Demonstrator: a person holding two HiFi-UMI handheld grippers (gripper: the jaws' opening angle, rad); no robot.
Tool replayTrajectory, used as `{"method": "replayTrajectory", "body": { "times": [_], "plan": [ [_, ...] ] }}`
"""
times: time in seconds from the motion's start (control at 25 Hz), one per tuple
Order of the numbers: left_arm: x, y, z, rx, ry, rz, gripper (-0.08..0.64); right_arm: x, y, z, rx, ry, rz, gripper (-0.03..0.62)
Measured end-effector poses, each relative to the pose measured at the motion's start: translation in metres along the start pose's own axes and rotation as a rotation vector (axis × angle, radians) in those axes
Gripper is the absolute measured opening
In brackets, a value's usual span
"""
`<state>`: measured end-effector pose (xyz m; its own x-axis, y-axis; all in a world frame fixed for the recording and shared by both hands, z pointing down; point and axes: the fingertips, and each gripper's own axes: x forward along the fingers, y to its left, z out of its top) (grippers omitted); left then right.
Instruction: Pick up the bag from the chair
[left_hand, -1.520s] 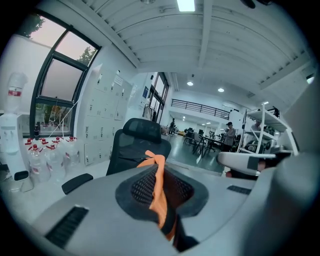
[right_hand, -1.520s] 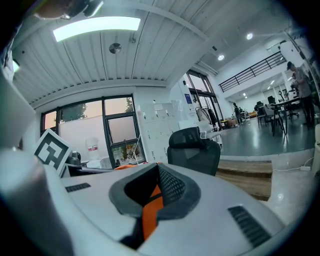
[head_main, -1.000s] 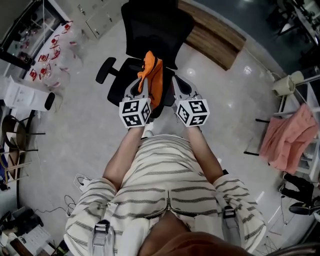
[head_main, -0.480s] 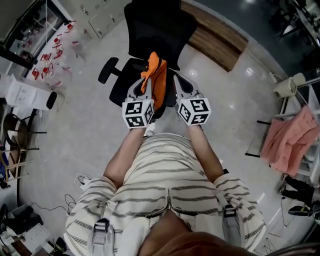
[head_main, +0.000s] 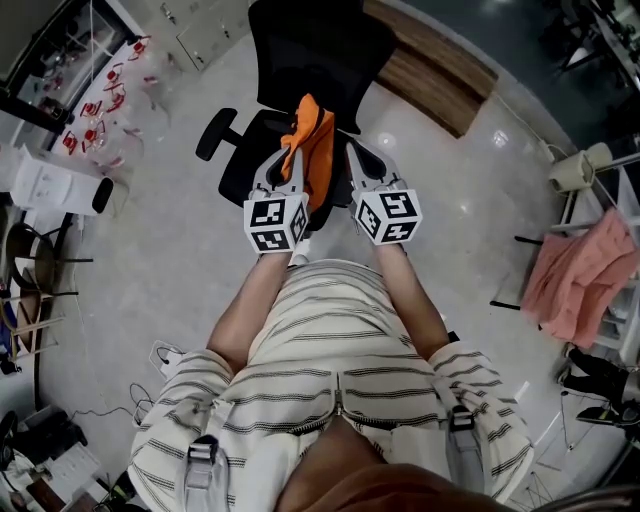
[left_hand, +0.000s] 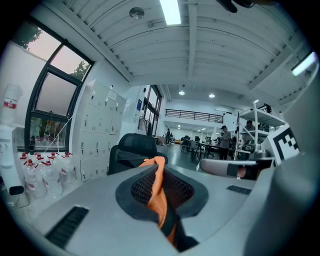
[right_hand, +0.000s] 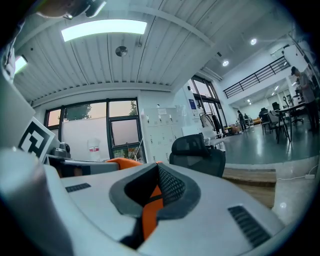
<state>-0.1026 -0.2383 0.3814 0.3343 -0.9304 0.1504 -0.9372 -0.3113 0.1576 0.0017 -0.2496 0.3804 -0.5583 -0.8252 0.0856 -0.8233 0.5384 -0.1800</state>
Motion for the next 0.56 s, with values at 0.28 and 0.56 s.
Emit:
{"method": "replayTrajectory", "body": {
  "times": [0.28, 0.56],
  "plan": [
    [-0.0014, -0.0012, 0.0004, -0.003, -0.006, 0.004, 0.032, -0.0032, -0.0026, -0.0009, -0.006, 0.001, -0.007, 0.018],
    [-0.0002, 0.0023, -0.0006, -0.004, -0.005, 0.007, 0.032, -0.0013, -0.0025, -0.0005, -0.009, -0.002, -0.005, 0.018]
  ]
}}
